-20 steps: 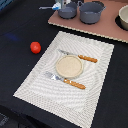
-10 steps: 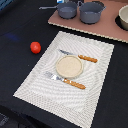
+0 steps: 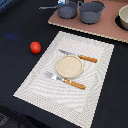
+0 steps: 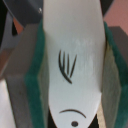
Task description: Place the pan onto the stove and place the fish and sausage into the pan.
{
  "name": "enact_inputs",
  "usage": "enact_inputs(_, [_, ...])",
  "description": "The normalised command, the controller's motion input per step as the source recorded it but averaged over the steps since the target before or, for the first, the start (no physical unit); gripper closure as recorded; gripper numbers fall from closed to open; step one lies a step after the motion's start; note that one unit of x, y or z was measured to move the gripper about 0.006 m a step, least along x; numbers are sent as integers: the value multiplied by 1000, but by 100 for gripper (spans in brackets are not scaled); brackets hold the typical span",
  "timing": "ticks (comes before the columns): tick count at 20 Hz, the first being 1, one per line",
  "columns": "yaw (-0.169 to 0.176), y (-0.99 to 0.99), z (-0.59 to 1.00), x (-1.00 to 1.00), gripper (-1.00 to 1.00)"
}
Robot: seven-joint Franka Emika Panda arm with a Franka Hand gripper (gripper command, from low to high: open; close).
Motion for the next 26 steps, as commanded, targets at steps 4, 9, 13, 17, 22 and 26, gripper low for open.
enact_inputs(4, [-32, 399, -143, 135, 100])
enact_inputs(9, [-38, 277, -162, 138, 100])
enact_inputs(13, [-24, 207, -24, 46, -100])
enact_inputs(17, [-5, 132, 50, 11, -100])
enact_inputs(22, [0, 6, 600, -48, -100])
enact_inputs(26, [-113, -443, 846, 0, -100])
